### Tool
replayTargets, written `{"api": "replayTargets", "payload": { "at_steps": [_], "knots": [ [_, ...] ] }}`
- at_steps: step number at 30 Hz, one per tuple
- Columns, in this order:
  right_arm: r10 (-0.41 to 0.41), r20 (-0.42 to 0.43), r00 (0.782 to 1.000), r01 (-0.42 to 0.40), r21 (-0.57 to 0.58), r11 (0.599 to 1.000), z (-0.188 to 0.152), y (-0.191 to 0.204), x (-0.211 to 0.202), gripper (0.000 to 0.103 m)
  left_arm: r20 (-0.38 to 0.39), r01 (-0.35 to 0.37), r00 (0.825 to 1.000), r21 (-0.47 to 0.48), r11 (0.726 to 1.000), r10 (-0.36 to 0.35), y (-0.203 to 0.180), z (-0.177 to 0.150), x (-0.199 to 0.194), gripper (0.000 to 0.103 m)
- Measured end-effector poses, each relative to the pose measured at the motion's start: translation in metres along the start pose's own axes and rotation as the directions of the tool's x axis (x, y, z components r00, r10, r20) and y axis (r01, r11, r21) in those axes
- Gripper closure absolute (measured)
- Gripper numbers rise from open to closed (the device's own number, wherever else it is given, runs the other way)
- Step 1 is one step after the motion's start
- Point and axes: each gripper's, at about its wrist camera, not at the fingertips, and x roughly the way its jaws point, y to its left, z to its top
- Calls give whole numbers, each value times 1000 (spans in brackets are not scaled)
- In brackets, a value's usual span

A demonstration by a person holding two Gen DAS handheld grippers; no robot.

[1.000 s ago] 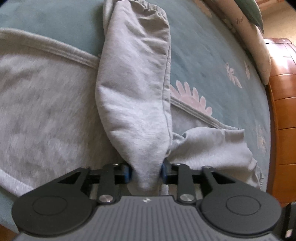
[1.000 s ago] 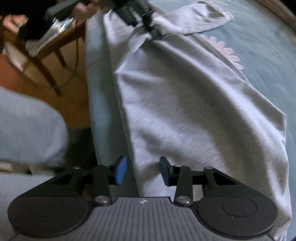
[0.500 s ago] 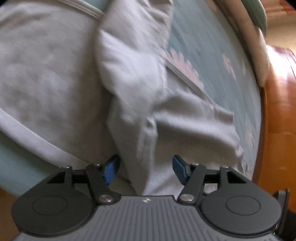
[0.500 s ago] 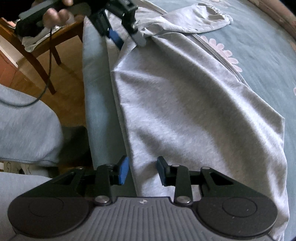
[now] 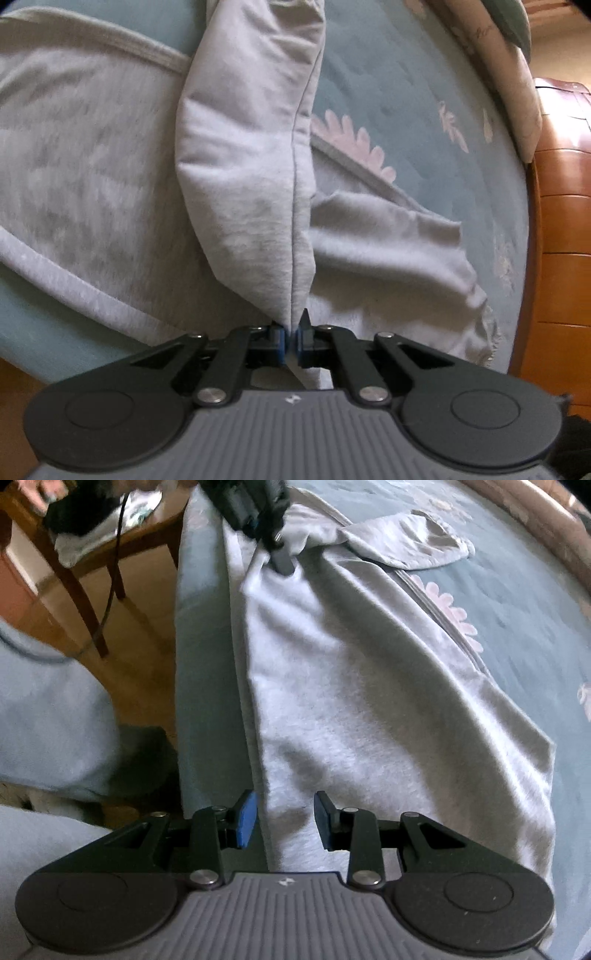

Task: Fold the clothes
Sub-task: 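Grasp the sweatpants edge with the right gripper while the left gripper holds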

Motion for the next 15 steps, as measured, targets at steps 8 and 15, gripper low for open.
{"api": "replayTargets", "payload": {
  "at_steps": [8, 15],
  "knots": [
    [-98, -13, 995, 95, -140, 986, -4, 20, 3, 65, -9, 32, 999, -32, 999, -32, 1, 8, -9, 100],
    [-205, -21, 978, 198, -183, 963, -4, 26, 1, 90, -8, 33, 999, -25, 999, -33, -1, 11, -8, 100]
  ]
}}
